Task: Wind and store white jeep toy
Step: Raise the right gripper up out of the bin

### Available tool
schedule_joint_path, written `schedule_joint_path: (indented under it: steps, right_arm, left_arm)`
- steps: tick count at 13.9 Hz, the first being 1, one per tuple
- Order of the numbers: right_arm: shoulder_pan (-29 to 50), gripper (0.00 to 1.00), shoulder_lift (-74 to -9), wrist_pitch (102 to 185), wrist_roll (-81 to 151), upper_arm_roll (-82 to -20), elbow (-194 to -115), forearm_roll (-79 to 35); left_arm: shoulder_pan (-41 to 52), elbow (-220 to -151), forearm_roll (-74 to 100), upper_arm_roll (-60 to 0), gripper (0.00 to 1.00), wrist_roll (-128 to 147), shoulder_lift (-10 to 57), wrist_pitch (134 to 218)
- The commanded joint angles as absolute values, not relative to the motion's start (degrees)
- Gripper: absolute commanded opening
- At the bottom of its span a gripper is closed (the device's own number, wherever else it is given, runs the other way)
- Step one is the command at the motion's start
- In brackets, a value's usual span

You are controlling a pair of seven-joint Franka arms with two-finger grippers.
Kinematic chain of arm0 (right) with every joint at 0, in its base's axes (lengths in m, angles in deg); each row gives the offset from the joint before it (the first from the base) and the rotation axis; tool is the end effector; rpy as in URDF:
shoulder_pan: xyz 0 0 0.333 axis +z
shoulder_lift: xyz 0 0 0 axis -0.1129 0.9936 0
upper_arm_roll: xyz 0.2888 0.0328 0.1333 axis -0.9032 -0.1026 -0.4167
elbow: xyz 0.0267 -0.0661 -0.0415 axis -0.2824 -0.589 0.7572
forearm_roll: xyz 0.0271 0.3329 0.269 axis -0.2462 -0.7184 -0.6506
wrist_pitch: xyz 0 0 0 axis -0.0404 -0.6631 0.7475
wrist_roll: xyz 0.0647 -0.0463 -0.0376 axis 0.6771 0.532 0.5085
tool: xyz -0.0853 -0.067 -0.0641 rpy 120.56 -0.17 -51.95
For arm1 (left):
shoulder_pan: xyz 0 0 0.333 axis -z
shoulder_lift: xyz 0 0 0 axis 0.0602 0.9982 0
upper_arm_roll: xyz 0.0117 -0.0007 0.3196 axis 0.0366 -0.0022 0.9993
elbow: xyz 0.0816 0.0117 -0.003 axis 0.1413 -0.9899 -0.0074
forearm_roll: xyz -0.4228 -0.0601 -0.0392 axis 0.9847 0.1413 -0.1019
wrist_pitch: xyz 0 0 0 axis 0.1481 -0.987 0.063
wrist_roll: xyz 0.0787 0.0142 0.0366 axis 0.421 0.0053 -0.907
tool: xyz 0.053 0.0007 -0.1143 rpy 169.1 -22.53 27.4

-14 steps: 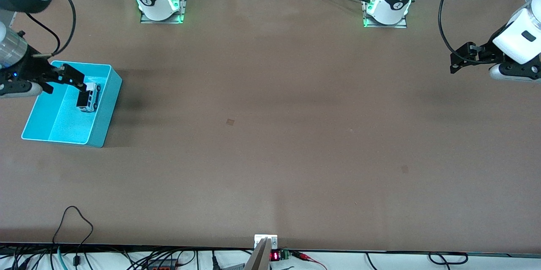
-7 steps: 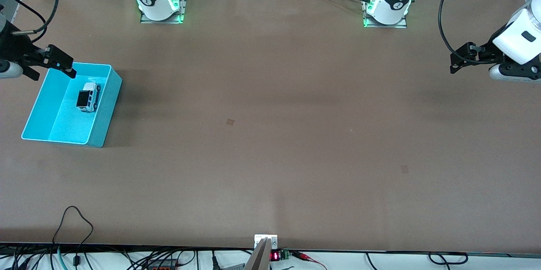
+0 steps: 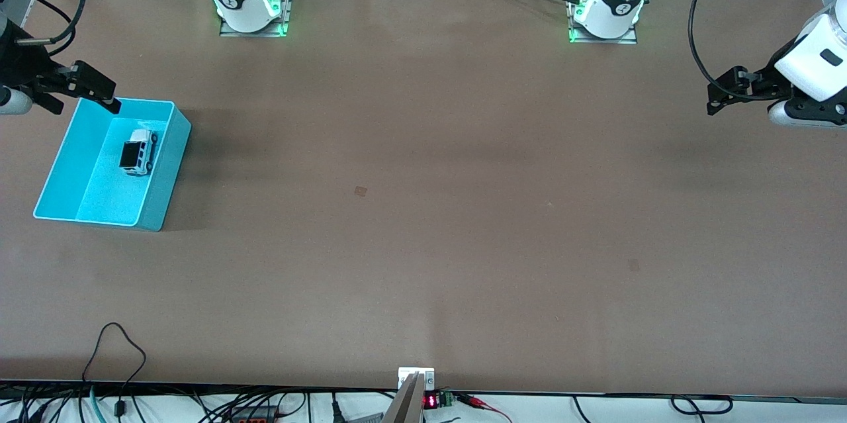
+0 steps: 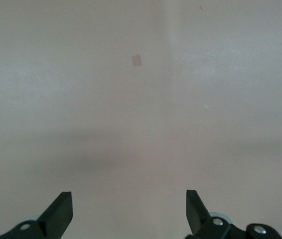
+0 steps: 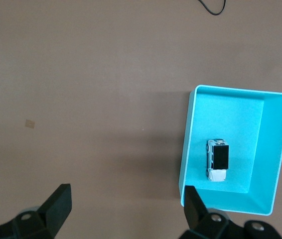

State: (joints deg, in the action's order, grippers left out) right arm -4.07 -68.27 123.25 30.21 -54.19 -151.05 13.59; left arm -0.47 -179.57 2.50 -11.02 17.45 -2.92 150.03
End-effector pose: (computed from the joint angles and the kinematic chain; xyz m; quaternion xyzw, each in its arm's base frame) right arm 0.5831 0.0036 0.5966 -0.9998 -0.0034 -0.0187 0.0093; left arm 0.5851 -0.0212 0.5888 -0.9991 0.0350 0.0173 0.0136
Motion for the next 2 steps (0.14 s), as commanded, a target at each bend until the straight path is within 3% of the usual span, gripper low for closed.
schedule_joint_path:
  steps: [1, 2]
  right_arm:
    - [-4.64, 1.0, -68.01, 121.03, 29.43, -54.74, -148.96, 13.06]
    - [-4.55, 1.0, -68.09, 120.95, 29.35, -54.74, -148.96, 13.06]
  left_arm:
    - [-0.82, -179.81, 1.42, -11.32, 1.0, 18.36, -3.59, 149.66]
    - [-0.82, -179.72, 1.42, -11.32, 1.0, 18.36, -3.68, 149.49]
